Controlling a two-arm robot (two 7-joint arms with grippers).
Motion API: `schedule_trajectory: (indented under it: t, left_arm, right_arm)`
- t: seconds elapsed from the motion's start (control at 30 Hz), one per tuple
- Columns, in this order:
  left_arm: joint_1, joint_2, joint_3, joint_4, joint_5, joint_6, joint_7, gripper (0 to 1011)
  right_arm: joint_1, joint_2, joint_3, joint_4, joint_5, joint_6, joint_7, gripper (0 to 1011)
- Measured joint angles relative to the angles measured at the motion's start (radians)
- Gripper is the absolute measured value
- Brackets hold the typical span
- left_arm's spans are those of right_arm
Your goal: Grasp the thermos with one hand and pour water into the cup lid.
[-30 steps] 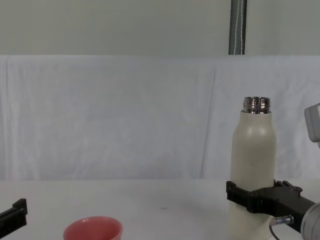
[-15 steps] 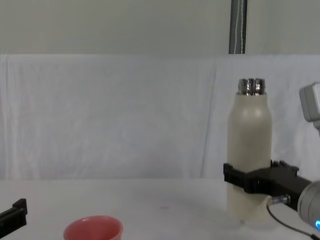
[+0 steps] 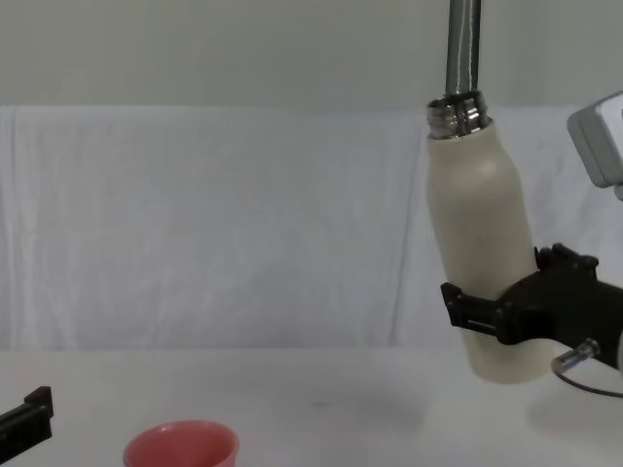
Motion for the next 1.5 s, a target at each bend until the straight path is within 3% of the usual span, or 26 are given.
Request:
schedule_trajectory:
  t: [0.27,0.5,0.7,0.87,1.03,1.5]
  left_arm:
    - [0.0,0.0,0.0,0.0,0.0,0.0,0.0,1001]
    - [0.0,0.0,0.0,0.0,0.0,0.0,0.0,1001]
    - [0.0,0.0,0.0,0.0,0.0,0.0,0.0,1001]
    - [0.0,0.0,0.0,0.0,0.0,0.0,0.0,1001]
    - [0.0,0.0,0.0,0.0,0.0,0.0,0.0,1001]
    - [0.0,0.0,0.0,0.0,0.0,0.0,0.0,1001]
  right_arm:
    - [-0.054,0.054,-0.041,-0.1,-0.138,0.007,-0.017,949]
    - [-0.078,0.078,-0.072,-0.136,-0.24,0.006,-0.032,949]
    - [-0.082,0.098,-0.104,-0.14,-0.342,0.0,-0.057,950]
    - [-0.079,0.121,-0.144,-0.125,-0.47,-0.006,-0.094,949]
    - [-0.072,0.132,-0.172,-0.107,-0.538,-0.01,-0.113,950]
    - [-0.023,0.132,-0.206,-0.066,-0.594,-0.028,-0.116,950]
